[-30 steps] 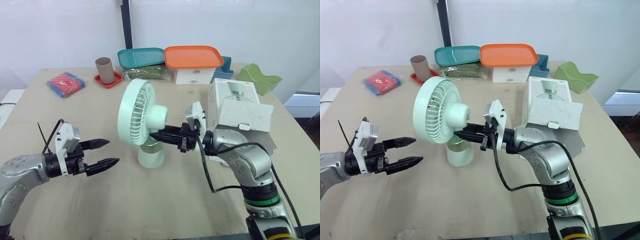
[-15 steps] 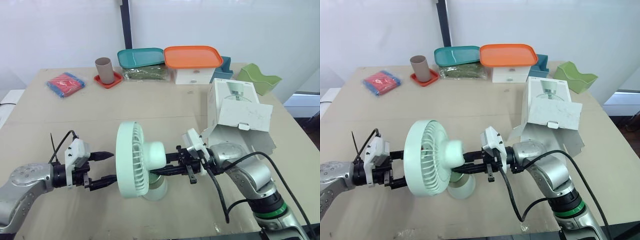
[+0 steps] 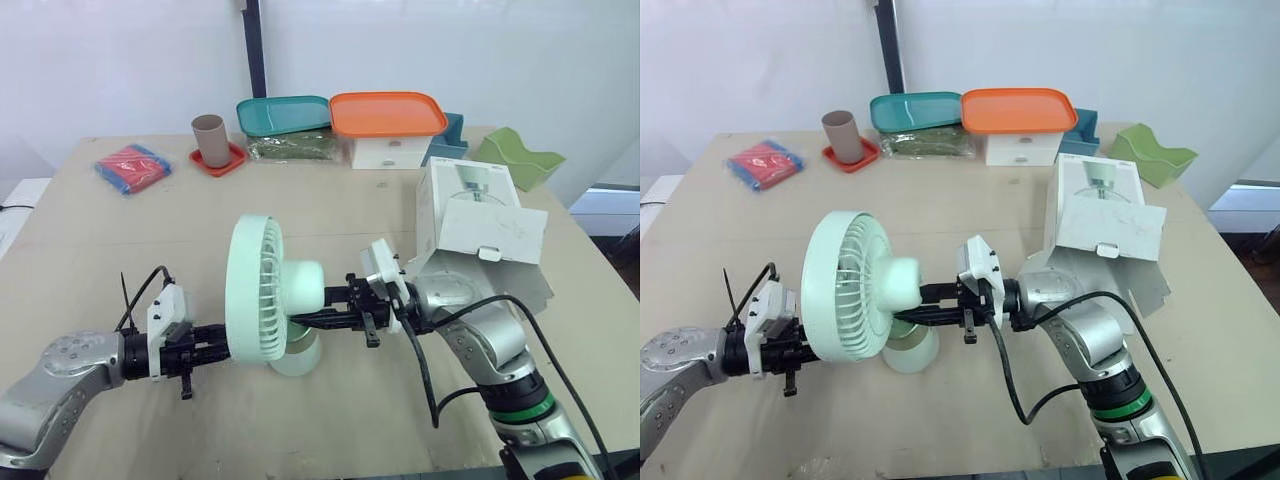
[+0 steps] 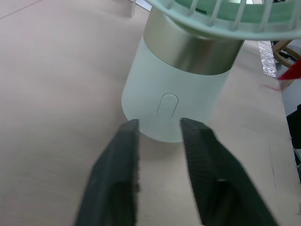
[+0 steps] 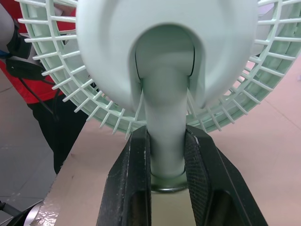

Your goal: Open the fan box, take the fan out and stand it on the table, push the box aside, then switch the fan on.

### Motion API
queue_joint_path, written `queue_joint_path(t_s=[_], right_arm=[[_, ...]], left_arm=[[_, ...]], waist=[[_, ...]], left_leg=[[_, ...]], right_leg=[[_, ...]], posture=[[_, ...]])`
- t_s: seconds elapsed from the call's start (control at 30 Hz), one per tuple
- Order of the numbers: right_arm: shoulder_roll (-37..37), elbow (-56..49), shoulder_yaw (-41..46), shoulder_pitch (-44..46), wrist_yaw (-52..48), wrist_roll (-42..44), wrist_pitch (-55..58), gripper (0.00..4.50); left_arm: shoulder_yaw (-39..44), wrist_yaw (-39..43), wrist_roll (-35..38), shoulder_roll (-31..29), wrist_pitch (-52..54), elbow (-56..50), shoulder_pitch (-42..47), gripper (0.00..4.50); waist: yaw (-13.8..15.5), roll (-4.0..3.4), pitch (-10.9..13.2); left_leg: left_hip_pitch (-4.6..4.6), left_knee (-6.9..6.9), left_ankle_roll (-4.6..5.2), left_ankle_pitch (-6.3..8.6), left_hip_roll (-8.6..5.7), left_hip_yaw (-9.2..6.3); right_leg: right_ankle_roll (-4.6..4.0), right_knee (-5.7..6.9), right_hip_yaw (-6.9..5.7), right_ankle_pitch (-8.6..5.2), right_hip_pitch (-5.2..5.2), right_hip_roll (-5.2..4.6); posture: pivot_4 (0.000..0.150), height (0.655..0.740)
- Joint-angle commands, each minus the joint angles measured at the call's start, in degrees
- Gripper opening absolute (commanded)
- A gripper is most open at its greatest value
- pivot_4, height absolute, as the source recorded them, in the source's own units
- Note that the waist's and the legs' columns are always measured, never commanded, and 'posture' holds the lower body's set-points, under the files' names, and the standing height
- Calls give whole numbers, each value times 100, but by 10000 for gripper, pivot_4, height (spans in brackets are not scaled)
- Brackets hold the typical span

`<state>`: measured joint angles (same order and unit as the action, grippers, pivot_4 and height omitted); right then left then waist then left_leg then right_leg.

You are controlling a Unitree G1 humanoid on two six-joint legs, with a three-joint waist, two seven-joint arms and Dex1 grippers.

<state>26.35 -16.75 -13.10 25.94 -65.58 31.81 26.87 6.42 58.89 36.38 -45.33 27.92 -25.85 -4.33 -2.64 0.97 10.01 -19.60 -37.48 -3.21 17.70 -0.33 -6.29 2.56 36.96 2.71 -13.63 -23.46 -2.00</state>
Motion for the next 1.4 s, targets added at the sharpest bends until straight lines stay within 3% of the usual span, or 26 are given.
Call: queue_joint_path(t_s=[0.03, 0.6, 1.4], right_arm=[[-50, -197, 72, -22, -36, 88, -185, 4990], [-304, 51, -106, -30, 14, -295, -418, 4990], [31, 259, -538, -240, -8, -910, -575, 4990]], left_arm=[[-60, -42, 15, 75, -36, -164, 52, 637], [-401, -195, -340, 350, -194, -47, 73, 637], [-687, -87, -782, 420, -532, 211, 117, 637]], waist=[[1, 0, 0], [-2, 0, 0], [-6, 0, -6]], left_leg=[[1, 0, 0, 0, 0, -1], [2, -1, 0, 0, 1, 0], [21, -1, 0, 0, 2, 3]], right_leg=[[0, 0, -1, 0, 2, 0], [-2, 2, -1, 2, 1, 1], [-4, 7, 0, 3, 14, 2]], posture=[[1500, 7400], [1500, 7400], [1500, 7400]])
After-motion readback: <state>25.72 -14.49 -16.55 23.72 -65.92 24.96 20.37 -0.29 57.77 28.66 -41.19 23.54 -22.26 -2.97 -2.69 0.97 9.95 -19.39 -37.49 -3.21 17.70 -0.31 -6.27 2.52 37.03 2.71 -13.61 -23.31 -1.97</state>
